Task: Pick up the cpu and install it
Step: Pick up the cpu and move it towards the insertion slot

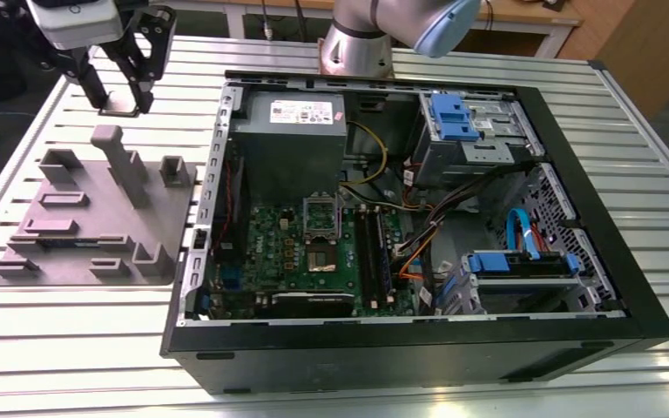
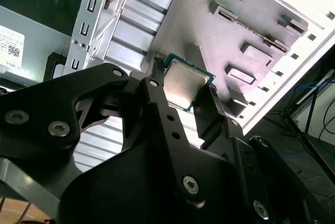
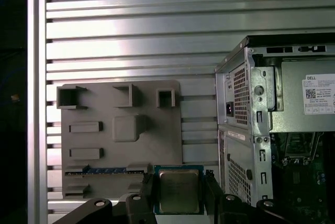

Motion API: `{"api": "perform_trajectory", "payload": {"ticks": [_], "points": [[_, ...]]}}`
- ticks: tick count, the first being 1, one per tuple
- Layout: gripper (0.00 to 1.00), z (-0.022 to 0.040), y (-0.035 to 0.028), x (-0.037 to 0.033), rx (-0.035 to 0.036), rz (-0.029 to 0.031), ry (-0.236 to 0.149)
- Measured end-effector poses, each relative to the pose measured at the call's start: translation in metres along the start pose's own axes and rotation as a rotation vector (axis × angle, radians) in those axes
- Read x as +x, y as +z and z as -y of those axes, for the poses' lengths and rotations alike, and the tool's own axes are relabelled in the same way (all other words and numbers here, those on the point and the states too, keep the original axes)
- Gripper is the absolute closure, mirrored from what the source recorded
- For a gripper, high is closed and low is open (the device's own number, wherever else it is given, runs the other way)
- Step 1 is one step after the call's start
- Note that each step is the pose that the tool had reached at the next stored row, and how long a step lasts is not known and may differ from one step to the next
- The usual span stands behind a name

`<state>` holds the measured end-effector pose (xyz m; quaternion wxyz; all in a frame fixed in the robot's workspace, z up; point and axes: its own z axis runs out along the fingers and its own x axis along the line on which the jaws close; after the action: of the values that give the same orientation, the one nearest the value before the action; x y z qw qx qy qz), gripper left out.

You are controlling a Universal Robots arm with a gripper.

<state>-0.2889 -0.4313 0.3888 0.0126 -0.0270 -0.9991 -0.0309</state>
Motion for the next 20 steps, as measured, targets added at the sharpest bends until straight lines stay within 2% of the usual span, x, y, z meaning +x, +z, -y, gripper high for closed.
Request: {"api": "perform_trajectory", "payload": {"ticks": [20], "points": [[0.53, -0.0005, -0.0002, -0.0082, 0.0000, 0.0000, 0.000]]}}
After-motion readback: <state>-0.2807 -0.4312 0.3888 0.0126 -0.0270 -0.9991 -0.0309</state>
